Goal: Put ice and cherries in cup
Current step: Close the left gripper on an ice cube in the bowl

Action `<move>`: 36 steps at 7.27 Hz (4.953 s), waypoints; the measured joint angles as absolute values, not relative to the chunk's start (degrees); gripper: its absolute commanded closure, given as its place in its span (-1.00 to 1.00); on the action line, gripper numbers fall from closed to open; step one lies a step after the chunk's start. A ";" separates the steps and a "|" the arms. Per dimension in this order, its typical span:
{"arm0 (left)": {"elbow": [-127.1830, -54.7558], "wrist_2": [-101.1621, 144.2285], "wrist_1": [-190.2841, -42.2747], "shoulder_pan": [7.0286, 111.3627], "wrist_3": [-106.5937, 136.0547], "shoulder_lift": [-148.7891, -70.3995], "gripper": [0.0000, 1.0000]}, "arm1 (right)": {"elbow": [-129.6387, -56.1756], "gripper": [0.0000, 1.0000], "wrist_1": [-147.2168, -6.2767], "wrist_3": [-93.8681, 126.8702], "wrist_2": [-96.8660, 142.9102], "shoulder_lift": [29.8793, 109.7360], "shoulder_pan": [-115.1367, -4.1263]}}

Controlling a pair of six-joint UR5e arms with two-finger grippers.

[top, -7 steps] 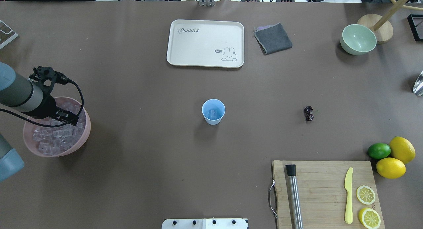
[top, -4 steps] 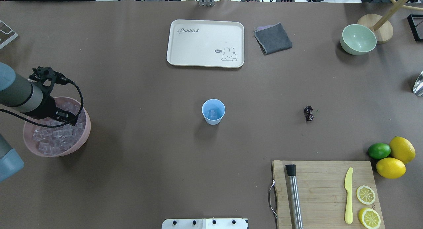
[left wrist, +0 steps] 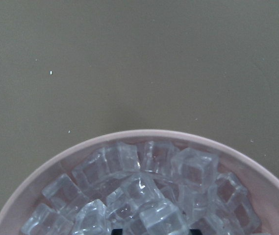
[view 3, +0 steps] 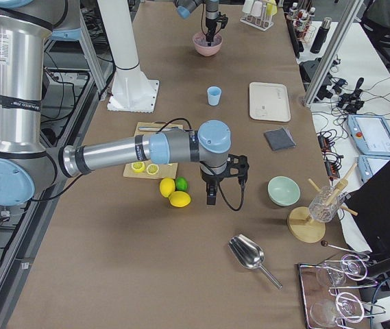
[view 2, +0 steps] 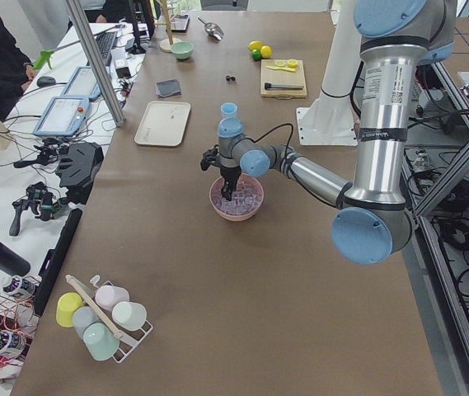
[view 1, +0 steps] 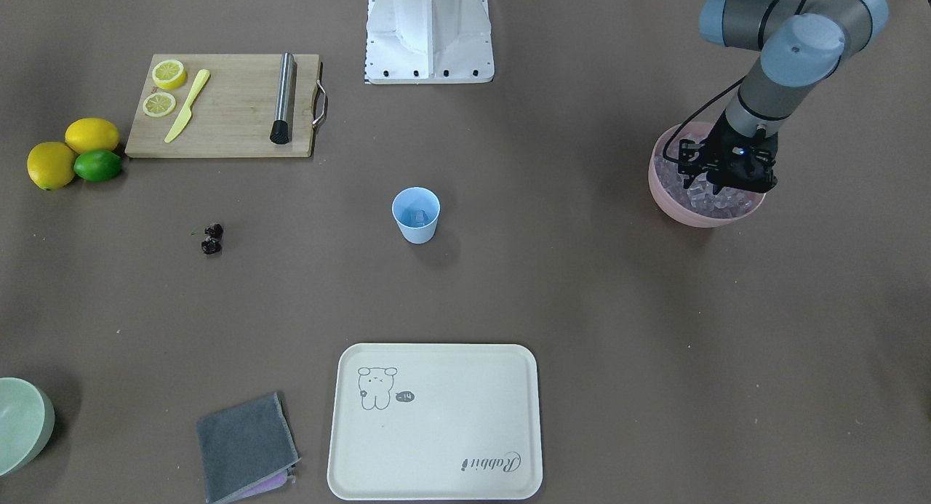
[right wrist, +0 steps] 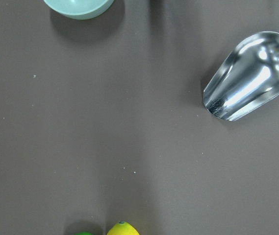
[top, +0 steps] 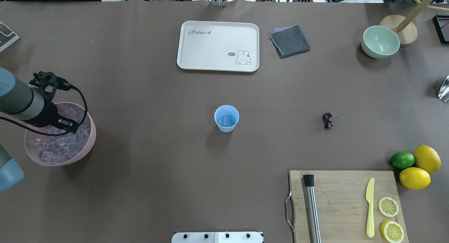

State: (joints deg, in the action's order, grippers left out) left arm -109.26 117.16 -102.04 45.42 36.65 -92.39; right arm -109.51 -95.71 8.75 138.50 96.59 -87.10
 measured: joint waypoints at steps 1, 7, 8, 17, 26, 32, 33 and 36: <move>-109.30 117.18 -102.04 45.38 36.65 -92.38 0.12 | -109.56 -1.00 -95.71 8.75 138.48 96.59 -87.10; -109.98 118.02 -101.98 45.41 36.65 -92.29 -0.22 | -109.58 -1.00 -95.71 8.76 138.52 96.59 -87.10; -110.00 118.03 -101.96 45.42 36.63 -92.29 -0.32 | -109.58 -1.00 -95.71 8.78 138.50 96.59 -87.10; -108.80 117.83 -101.77 45.44 36.50 -92.05 -0.94 | -109.58 -1.00 -95.71 8.79 138.52 95.94 -86.80; -108.47 117.57 -101.61 45.13 36.74 -91.91 -0.95 | -109.60 -1.00 -95.71 8.79 138.43 96.19 -86.75; -108.10 117.47 -101.54 44.92 36.76 -92.16 0.23 | -109.68 -1.00 -95.71 8.79 138.43 96.59 -86.75; -108.15 117.50 -101.53 44.92 36.76 -92.10 0.39 | -109.67 -1.00 -95.71 8.77 138.43 96.59 -86.75; -108.62 117.58 -101.51 44.92 36.74 -91.57 0.49 | -110.35 -1.00 -95.71 8.78 138.43 96.90 -86.75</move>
